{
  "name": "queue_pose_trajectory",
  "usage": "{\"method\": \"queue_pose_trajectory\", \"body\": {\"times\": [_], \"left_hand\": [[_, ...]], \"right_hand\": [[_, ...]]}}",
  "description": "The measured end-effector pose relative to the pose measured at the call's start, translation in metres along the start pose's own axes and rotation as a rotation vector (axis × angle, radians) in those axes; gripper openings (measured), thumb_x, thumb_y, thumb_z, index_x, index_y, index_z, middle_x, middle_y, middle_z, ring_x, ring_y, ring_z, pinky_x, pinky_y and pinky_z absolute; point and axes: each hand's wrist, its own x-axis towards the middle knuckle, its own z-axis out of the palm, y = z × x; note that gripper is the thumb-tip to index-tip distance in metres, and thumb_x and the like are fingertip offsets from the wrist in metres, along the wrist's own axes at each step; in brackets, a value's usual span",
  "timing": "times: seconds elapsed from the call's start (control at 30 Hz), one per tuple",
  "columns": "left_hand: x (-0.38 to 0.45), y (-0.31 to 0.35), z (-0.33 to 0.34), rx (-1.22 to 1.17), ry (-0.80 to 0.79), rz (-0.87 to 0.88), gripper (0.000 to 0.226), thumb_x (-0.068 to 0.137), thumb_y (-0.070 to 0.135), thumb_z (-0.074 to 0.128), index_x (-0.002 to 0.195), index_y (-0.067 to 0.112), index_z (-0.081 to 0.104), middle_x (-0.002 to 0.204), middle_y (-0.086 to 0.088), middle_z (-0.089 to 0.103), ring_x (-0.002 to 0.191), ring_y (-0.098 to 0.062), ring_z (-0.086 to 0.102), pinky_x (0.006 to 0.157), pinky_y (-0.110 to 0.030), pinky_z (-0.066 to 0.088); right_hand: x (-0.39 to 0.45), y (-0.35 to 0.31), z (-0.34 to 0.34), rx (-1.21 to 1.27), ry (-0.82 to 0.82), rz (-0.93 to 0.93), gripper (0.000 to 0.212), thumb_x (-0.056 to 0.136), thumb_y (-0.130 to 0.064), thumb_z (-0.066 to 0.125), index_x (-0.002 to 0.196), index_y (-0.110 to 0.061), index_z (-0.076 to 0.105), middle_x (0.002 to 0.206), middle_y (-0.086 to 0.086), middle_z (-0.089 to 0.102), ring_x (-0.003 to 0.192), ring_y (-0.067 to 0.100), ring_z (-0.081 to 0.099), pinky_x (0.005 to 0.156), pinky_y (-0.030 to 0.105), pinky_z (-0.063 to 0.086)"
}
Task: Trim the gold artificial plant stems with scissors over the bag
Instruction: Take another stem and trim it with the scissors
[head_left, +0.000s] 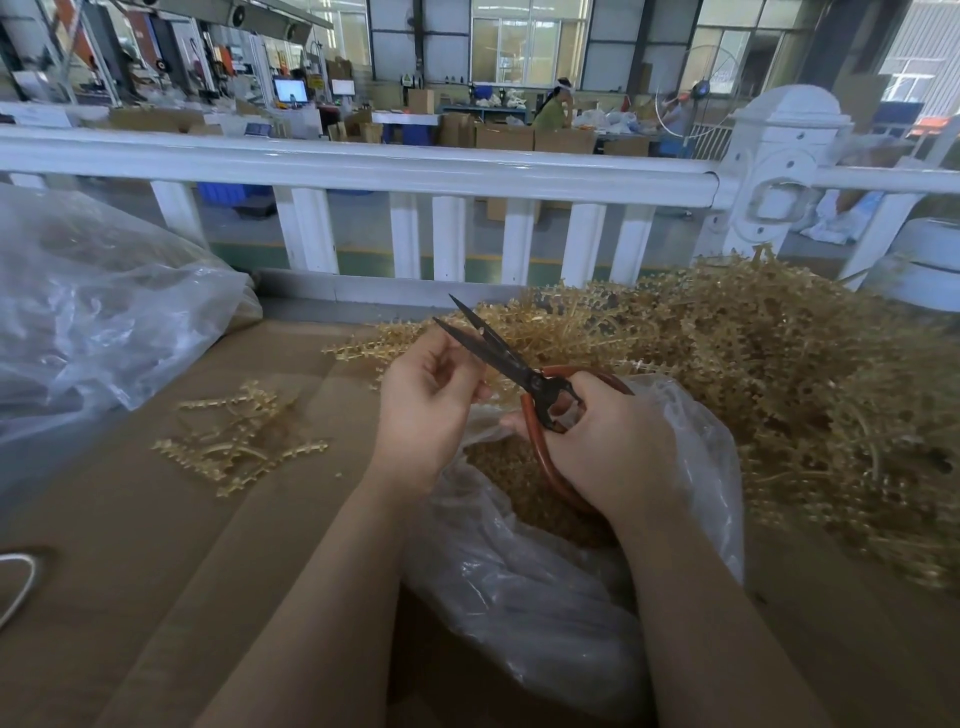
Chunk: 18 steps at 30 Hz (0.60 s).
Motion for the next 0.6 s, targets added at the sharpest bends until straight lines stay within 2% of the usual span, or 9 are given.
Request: {"method": "queue_pose_trajectory", "body": {"times": [0.07, 0.2, 0.33, 0.5, 0.6], "left_hand": [[0.000, 0.000, 0.001, 0.008, -0.019, 0.012, 0.010, 0.097, 0.000, 0.055, 0.096, 0.003, 0.065, 0.078, -0.017, 0.066, 0.064, -0.014, 0.062, 0.066, -0.028, 0.054], [0.000, -0.001, 0.000, -0.007, -0.052, 0.009, 0.009, 0.099, 0.001, 0.054, 0.095, -0.003, 0.060, 0.076, -0.008, 0.065, 0.065, -0.012, 0.061, 0.065, -0.023, 0.052], [0.000, 0.001, 0.000, -0.025, -0.068, 0.014, 0.010, 0.099, 0.001, 0.053, 0.093, -0.001, 0.060, 0.076, -0.005, 0.064, 0.066, -0.013, 0.061, 0.066, -0.023, 0.052], [-0.001, 0.002, 0.001, -0.048, -0.081, 0.039, 0.010, 0.101, 0.003, 0.052, 0.097, -0.005, 0.058, 0.078, -0.010, 0.062, 0.067, -0.015, 0.059, 0.067, -0.024, 0.052], [-0.001, 0.002, 0.001, -0.061, -0.085, 0.042, 0.010, 0.101, 0.003, 0.052, 0.097, -0.005, 0.059, 0.076, -0.006, 0.062, 0.067, -0.014, 0.059, 0.068, -0.024, 0.051]], "right_hand": [[-0.001, 0.000, 0.000, 0.011, 0.012, -0.002, 0.060, 0.068, -0.088, 0.048, 0.070, -0.029, 0.053, 0.059, -0.018, 0.050, 0.057, -0.004, 0.049, 0.050, 0.018, 0.035], [-0.001, 0.002, 0.003, 0.039, 0.030, -0.005, 0.061, 0.069, -0.087, 0.052, 0.075, -0.027, 0.062, 0.064, -0.014, 0.058, 0.062, 0.000, 0.055, 0.058, 0.025, 0.050], [0.001, 0.005, 0.006, 0.086, 0.024, -0.011, 0.068, 0.068, -0.089, 0.052, 0.079, -0.024, 0.067, 0.069, -0.011, 0.064, 0.066, 0.003, 0.059, 0.063, 0.032, 0.055], [0.000, 0.006, 0.010, 0.162, 0.040, -0.022, 0.059, 0.068, -0.090, 0.053, 0.077, -0.033, 0.064, 0.069, -0.016, 0.062, 0.067, 0.000, 0.058, 0.063, 0.032, 0.056], [0.000, 0.007, 0.011, 0.188, 0.052, -0.034, 0.056, 0.067, -0.092, 0.050, 0.078, -0.039, 0.061, 0.070, -0.017, 0.062, 0.068, -0.001, 0.059, 0.062, 0.032, 0.056]]}}
